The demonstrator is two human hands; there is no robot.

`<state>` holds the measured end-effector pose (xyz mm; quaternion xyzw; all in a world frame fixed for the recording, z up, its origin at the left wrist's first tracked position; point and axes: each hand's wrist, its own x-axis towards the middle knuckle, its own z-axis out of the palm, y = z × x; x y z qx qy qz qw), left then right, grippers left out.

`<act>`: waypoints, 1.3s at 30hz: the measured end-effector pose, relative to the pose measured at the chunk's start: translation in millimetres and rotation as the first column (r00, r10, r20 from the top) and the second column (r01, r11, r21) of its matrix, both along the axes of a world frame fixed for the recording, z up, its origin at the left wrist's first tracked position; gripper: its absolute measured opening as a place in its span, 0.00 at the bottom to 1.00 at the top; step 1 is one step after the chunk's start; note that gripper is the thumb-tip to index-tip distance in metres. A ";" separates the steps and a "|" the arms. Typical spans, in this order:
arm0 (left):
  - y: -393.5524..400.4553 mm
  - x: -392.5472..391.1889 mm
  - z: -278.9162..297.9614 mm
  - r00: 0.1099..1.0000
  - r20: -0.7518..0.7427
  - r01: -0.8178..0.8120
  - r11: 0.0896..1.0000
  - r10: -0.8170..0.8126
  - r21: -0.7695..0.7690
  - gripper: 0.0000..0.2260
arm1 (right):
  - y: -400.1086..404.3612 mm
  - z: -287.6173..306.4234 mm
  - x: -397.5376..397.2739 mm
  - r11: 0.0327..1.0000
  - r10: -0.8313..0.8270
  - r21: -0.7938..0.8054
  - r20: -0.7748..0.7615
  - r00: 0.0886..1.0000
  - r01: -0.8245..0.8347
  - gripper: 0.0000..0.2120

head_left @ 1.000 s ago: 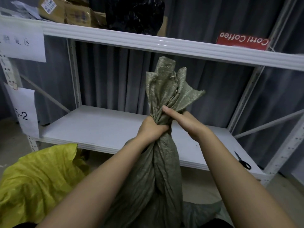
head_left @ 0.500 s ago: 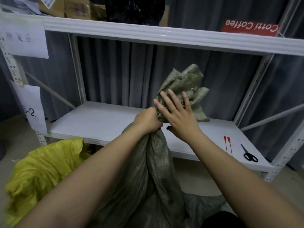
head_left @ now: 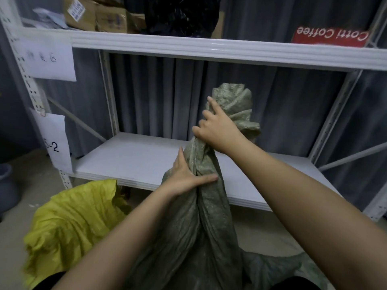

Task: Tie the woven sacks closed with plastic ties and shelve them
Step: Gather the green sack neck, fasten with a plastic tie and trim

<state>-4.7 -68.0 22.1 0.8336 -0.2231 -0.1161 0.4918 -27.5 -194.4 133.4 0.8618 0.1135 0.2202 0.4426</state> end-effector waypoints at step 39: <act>5.4 13.9 -31.9 0.985 -0.005 0.166 0.949 -0.170 0.268 0.62 | -31.2 -98.8 -15.5 0.903 -0.024 0.426 -0.068 0.997 0.050 0.18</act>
